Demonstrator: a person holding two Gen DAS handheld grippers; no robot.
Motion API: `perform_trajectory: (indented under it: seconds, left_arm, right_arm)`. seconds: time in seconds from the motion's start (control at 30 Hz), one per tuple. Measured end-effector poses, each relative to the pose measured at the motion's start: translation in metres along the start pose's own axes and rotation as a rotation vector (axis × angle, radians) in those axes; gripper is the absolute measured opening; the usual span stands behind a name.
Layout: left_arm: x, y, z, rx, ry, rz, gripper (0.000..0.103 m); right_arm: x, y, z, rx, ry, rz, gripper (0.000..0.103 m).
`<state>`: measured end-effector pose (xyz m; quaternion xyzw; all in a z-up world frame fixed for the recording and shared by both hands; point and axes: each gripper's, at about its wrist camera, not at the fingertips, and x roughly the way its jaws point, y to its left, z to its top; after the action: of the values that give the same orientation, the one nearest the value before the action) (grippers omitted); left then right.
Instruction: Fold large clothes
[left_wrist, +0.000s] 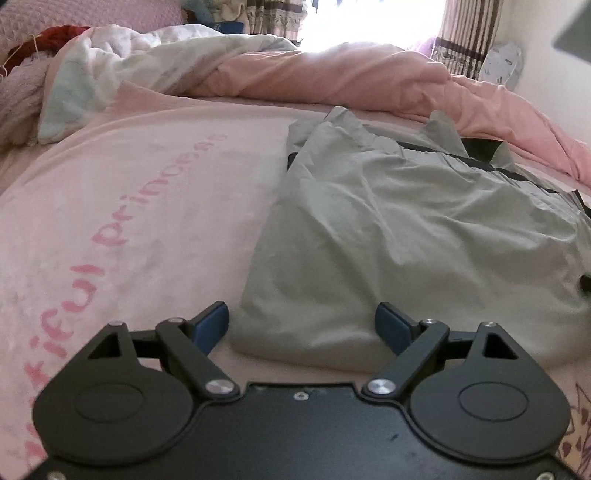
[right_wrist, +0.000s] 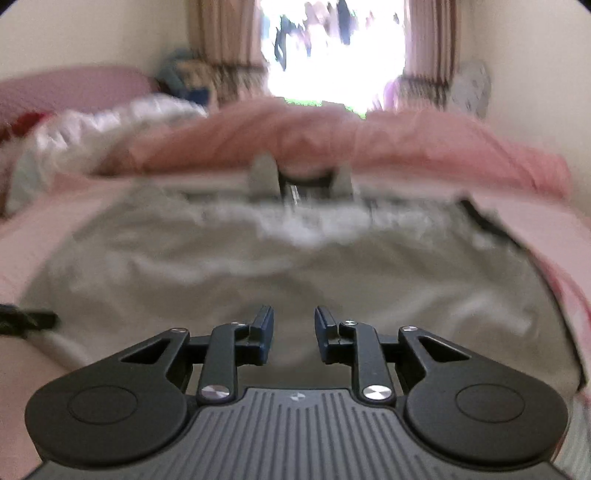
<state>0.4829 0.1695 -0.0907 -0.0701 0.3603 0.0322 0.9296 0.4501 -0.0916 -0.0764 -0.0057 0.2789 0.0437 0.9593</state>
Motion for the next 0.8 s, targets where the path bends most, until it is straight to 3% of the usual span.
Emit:
perform_trajectory:
  seconds: [0.17,0.3,0.43,0.57,0.8]
  left_arm:
    - [-0.024,0.008,-0.007,-0.077,-0.029,-0.021,0.087]
    - [-0.047,0.013,-0.018,-0.197,-0.050,-0.100,0.087]
    - [-0.038,0.012,-0.028,-0.303,0.005,-0.182,0.087]
    - [-0.036,0.006,-0.030,-0.317,-0.033,-0.170,0.087]
    - [-0.026,0.023,-0.024,-0.458,-0.093,-0.242,0.089]
  right_arm:
    - [-0.001,0.003,-0.021,-0.061,-0.066,-0.024,0.027]
    - [-0.003,0.002,-0.018,-0.036,-0.060,-0.005,0.030]
    - [-0.003,0.004,-0.019,-0.049,-0.068,-0.012,0.032]
    - [-0.003,0.003,-0.019,-0.047,-0.066,0.001,0.032]
    - [-0.003,0.002,-0.020,-0.042,-0.066,0.006,0.032]
